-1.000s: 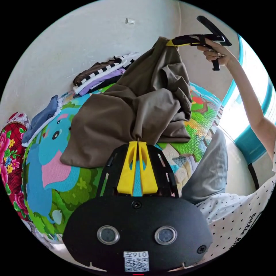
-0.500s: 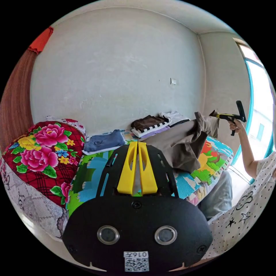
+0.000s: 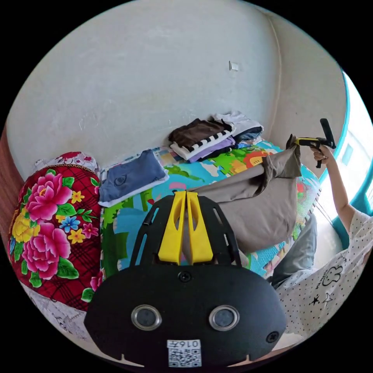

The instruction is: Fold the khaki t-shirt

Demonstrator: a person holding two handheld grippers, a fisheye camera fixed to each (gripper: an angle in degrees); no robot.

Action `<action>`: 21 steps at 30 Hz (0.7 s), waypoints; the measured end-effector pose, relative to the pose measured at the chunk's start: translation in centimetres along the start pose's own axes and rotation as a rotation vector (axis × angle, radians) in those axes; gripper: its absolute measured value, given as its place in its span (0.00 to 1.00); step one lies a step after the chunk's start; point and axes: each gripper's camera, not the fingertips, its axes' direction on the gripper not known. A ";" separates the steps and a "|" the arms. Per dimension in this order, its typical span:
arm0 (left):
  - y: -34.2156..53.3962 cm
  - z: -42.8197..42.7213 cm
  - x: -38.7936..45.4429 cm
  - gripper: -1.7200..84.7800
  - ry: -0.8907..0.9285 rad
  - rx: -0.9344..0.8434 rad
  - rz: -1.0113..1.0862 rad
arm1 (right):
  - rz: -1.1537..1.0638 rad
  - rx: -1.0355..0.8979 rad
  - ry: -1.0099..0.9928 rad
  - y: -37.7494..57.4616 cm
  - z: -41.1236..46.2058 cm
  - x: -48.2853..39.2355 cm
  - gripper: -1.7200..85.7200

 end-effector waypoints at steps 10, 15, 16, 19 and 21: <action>-11.8 -17.3 3.4 0.01 -0.306 0.497 0.150 | -0.136 0.675 0.579 -5.4 -14.2 -8.4 0.02; -9.2 -12.1 3.3 0.01 -0.190 0.313 0.220 | -0.201 0.477 0.498 -2.3 -14.2 -9.0 0.02; -8.7 -10.8 3.3 0.01 -0.171 0.273 0.226 | -0.213 0.399 0.467 -1.0 -13.0 -8.6 0.02; -4.3 -3.1 4.0 0.01 -0.063 0.087 0.245 | -0.208 0.178 0.383 2.9 -8.0 -6.8 0.02; 0.0 3.4 4.9 0.01 0.025 -0.039 0.231 | -0.175 0.054 0.362 5.5 -3.9 -5.4 0.02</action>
